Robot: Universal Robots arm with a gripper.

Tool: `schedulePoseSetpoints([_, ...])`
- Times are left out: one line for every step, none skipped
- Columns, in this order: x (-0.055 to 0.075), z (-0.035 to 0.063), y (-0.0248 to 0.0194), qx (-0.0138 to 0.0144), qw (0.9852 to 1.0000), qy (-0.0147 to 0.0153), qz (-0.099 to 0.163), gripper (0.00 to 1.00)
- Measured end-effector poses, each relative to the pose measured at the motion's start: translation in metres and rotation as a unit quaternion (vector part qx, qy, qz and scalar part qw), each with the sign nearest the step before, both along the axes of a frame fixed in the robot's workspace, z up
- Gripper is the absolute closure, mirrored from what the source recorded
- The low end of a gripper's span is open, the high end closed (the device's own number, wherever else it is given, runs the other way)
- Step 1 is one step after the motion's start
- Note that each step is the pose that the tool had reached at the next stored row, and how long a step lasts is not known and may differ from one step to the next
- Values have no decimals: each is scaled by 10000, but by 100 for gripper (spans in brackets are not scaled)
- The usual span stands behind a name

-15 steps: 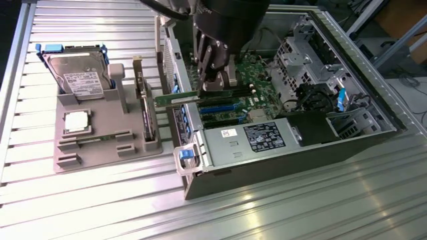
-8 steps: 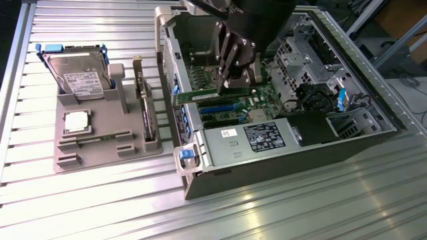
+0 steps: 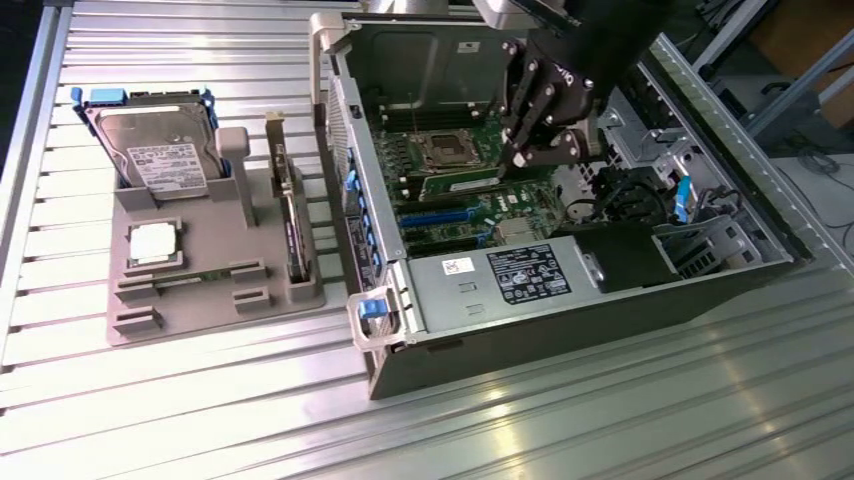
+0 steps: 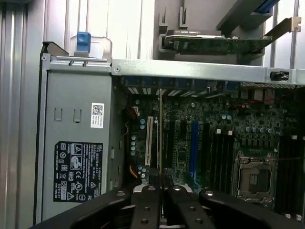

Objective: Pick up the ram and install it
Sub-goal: 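Pick up the ram and move it above insertion slot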

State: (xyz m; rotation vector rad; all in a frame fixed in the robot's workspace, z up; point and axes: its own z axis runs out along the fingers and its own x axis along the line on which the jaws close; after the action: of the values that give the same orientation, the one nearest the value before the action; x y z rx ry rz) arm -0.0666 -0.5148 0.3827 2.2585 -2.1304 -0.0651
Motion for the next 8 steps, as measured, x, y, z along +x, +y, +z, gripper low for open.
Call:
schedulePoseSetpoints([58, 0, 3, -4, 10000, 0, 0, 88])
schedulePoseSetpoints([85, -1, 3, -5, 10000, 0, 0, 88])
schedulePoseSetpoints([102, -2, 3, -7, 10000, 0, 1, 88])
schedulePoseSetpoints([118, -3, 3, -6, 10000, 0, 0, 88])
schedulePoseSetpoints([136, -3, 4, -8, 10000, 0, 0, 88])
schedulePoseSetpoints([173, -3, 6, -10, 10000, 0, 0, 88])
schedulePoseSetpoints([200, -4, 7, -11, 10000, 0, 0, 88])
schedulePoseSetpoints([224, -4, 8, -12, 10000, 0, 0, 88])
